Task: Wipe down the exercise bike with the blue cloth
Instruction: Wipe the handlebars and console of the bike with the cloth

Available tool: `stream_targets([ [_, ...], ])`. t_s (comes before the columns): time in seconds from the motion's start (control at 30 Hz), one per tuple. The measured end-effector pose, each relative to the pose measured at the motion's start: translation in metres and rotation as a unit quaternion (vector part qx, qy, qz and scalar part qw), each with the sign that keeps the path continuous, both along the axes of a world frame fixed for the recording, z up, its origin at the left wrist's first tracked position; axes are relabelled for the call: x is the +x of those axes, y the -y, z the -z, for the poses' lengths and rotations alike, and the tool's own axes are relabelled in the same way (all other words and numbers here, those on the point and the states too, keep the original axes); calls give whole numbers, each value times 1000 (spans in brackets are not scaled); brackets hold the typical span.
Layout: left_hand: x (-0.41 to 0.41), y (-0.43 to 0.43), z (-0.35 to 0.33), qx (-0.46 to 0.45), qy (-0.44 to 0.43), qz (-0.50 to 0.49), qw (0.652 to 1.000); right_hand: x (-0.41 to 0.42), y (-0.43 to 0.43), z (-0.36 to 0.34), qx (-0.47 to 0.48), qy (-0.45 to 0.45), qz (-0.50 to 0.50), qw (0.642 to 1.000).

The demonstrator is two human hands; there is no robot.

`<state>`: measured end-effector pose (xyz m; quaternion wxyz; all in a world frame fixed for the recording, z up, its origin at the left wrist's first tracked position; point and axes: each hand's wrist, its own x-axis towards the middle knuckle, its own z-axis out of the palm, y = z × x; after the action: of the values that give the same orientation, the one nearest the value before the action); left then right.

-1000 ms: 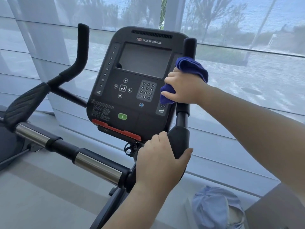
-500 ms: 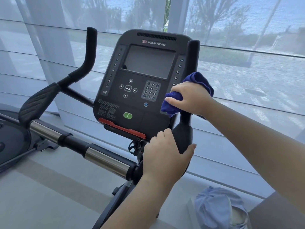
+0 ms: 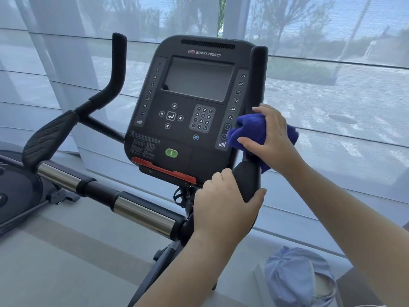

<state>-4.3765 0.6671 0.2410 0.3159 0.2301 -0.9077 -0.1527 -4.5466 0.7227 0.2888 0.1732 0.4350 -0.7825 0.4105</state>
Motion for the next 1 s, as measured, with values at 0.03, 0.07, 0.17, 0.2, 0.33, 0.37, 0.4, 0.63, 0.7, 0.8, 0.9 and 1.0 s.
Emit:
stream_targets([
  [0.03,0,-1,-1,-4,3,-3,1000,1,-1,3,-16,35,16,999],
  [0.07,-1,-2,-1,-7,9,-7,1000,2,0,6,-31,64,31,997],
  [0.17,-1,-4,-2,-16,8,-17,1000,9,6,6,-68,148,56,985],
  [0.2,-1,-4,-3,-14,10,-17,1000,9,7,5,-77,175,56,980],
  [0.33,2,-5,-5,0,44,-15,999,2,5,3,-91,250,34,963],
  [0.37,2,-5,-6,-3,44,-18,999,2,5,4,-100,252,21,962],
  [0.4,2,-6,-7,-2,47,-20,999,2,5,5,-111,246,11,963],
  [0.63,0,-10,-24,25,115,-24,993,-9,13,10,-226,238,-35,944],
  [0.7,-5,-9,-28,18,121,-33,992,-23,18,5,-253,258,-45,931],
  [0.8,-18,-11,-34,-12,105,-44,993,-42,25,-4,-274,265,-61,923],
  [0.9,-34,-15,-37,-15,102,-52,993,-56,33,-12,-296,268,-85,913],
  [1.0,-43,-20,-35,-1,102,-61,993,-68,38,-15,-318,256,-114,906],
])
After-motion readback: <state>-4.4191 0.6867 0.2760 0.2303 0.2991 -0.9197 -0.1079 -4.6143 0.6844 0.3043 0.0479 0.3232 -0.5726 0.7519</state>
